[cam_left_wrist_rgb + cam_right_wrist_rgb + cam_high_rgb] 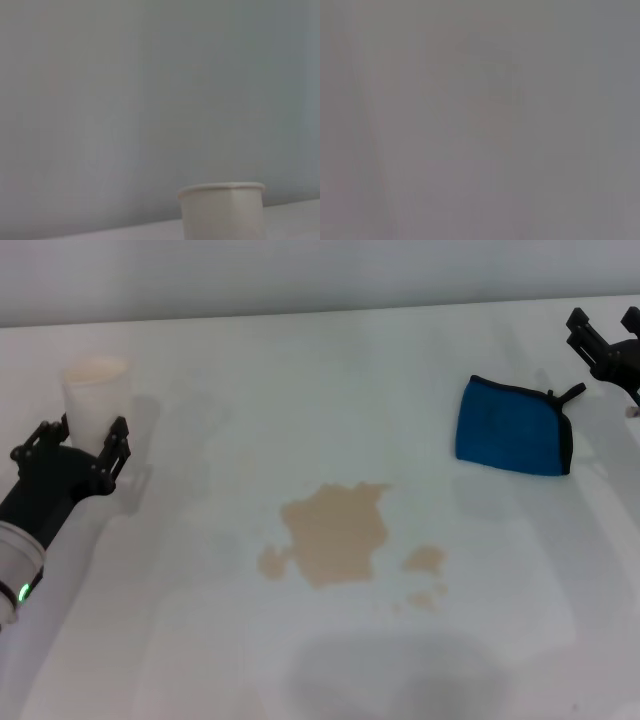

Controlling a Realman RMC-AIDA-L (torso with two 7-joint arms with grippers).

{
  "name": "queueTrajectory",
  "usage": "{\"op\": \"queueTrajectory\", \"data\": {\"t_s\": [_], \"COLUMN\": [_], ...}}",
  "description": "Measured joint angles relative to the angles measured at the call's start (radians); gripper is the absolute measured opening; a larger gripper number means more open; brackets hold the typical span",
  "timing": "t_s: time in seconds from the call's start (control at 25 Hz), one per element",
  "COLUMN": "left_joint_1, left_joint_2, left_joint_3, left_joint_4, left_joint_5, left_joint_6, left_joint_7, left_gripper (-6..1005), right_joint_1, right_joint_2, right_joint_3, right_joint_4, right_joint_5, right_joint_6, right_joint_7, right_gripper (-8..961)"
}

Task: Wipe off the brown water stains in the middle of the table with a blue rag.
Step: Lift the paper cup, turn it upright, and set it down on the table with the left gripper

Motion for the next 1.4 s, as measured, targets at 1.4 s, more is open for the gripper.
{"op": "queueTrajectory", "data": {"t_s": [1.4], "left_joint_1": [0.058], "left_joint_2": [-0.001], "left_joint_3": [-0.003], "left_joint_4": [0.081], "left_joint_5": [-0.074], "left_joint_6": [-0.139], "left_joint_7": [0.003], "left_gripper": [801], "right_joint_1": [-0.02], "right_joint_2": [0.0], "right_joint_3": [0.0], "right_joint_4": [0.002], "right_joint_5": [0.012], "right_joint_6": [-0.008], "right_joint_7": [0.008], "right_gripper": [829]}}
